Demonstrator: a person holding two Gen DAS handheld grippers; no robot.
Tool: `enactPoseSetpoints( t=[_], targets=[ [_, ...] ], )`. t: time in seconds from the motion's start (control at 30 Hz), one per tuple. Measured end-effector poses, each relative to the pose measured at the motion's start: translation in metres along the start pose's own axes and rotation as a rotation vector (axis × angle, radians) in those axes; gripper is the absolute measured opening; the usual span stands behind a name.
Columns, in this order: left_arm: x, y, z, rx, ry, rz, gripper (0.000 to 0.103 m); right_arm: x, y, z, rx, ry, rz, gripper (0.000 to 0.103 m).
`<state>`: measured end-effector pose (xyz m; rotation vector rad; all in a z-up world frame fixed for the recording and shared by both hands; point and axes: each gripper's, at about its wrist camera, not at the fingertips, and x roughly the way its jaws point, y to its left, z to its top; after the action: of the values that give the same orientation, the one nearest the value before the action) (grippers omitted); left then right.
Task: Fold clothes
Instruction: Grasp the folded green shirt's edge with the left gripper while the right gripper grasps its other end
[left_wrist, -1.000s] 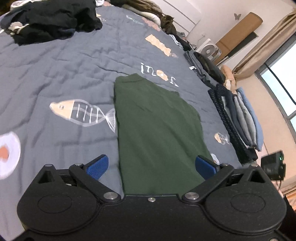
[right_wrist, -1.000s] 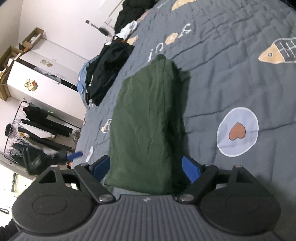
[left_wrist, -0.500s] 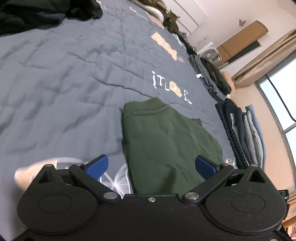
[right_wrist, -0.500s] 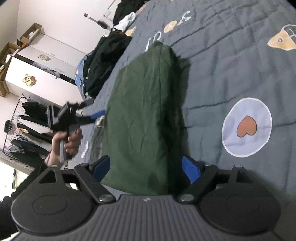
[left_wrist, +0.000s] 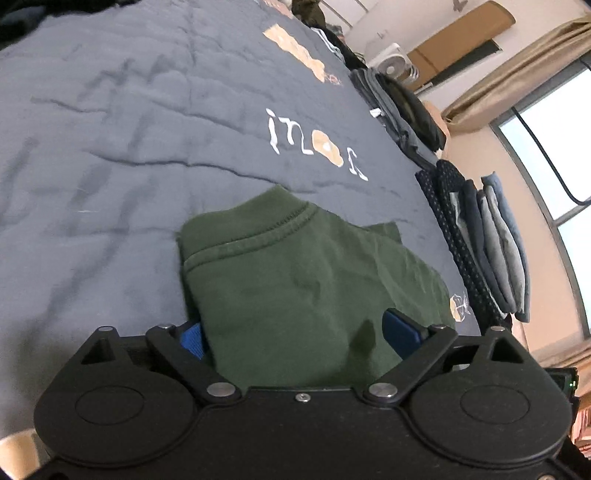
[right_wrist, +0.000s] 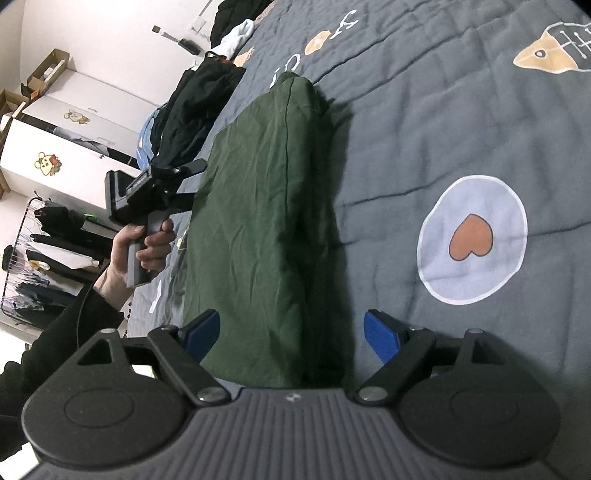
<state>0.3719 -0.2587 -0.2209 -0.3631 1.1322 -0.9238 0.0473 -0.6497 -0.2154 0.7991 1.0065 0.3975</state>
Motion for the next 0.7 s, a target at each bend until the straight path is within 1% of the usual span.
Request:
enactPoseSetpoints(
  t=[0.2,0.27,0.3,0.33,0.43,0.6,0.7],
  targets=[
    [0.0,0.01,0.0,-0.022,0.049,-0.047,0.09,0.0,0.0,0.001,-0.002,0.008,-0.003,0.085],
    [0.0,0.013,0.0,-0.029,0.066,-0.063,0.088,0.001,0.001,0.0,-0.004,0.008,-0.004,0.085],
    [0.0,0.015,0.0,-0.032,0.074,-0.071,0.082,0.001,0.002,0.0,-0.006,0.008,-0.005,0.085],
    [0.0,0.017,0.0,-0.036,0.083,-0.079,0.079,0.002,0.002,0.0,-0.007,0.008,-0.005,0.085],
    [0.001,0.019,0.001,-0.04,0.102,-0.099,0.079,0.004,0.003,0.0,-0.01,0.011,-0.006,0.085],
    [0.019,-0.003,0.013,0.012,0.107,-0.129,0.079,0.006,0.004,0.001,-0.008,0.016,-0.008,0.085],
    [0.029,0.004,0.011,0.004,0.129,-0.13,0.077,0.006,0.005,0.002,-0.008,0.018,-0.008,0.085]
  ],
)
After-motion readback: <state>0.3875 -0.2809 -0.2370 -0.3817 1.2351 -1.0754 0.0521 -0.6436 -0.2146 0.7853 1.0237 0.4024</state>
